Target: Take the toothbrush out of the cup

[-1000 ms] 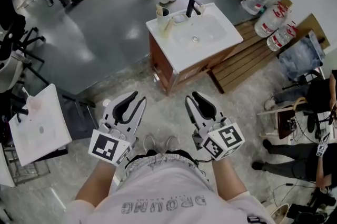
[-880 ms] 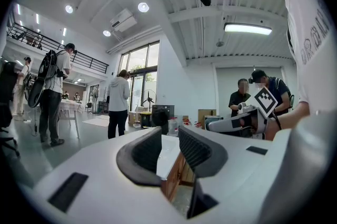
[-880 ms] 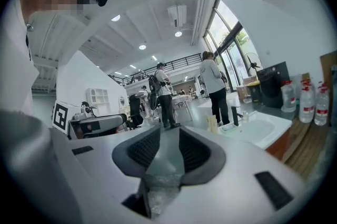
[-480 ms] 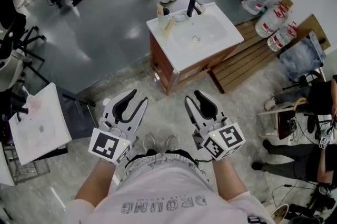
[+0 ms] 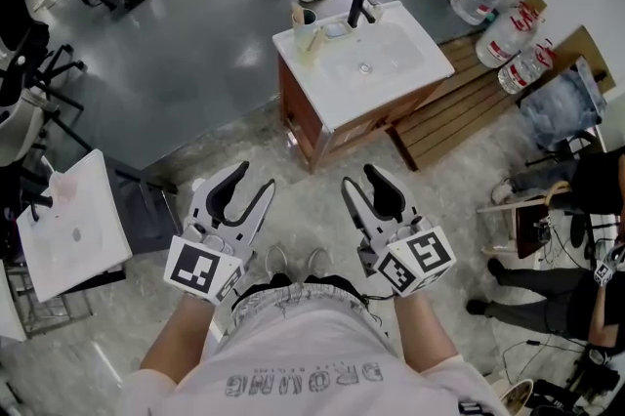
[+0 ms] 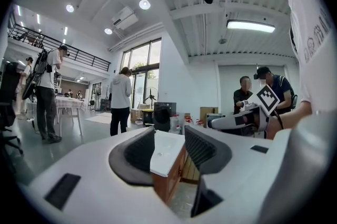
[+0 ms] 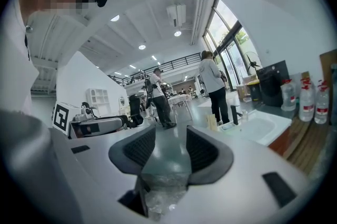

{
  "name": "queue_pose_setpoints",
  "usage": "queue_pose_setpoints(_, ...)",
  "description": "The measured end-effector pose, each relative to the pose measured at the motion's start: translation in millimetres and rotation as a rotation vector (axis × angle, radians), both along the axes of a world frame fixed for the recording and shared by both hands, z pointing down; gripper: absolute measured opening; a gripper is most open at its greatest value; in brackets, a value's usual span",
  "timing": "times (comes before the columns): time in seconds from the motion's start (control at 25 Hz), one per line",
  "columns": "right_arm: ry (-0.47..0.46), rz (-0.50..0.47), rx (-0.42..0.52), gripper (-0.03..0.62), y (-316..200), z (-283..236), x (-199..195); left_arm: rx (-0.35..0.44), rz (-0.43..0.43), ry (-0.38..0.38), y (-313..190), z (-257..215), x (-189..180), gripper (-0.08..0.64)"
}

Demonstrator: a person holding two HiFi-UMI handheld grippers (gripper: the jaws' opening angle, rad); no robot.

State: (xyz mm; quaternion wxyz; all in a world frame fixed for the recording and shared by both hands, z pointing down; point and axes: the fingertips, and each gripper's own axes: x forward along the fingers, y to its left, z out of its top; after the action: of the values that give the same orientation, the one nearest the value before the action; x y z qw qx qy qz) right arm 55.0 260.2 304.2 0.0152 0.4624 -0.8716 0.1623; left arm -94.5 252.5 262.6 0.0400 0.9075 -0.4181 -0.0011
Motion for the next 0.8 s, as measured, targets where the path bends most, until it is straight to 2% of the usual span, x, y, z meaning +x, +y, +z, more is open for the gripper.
queue_pose_setpoints(0.24, -0.003, -0.008, -0.002, 0.198, 3, 0, 10, -0.004, -0.021, -0.006, 5, 0, 9, 0.202)
queue_pose_setpoints(0.8, -0.022, -0.062, 0.005, 0.235, 12, 1, 62, 0.003, -0.105, -0.016, 22, 0, 53, 0.229)
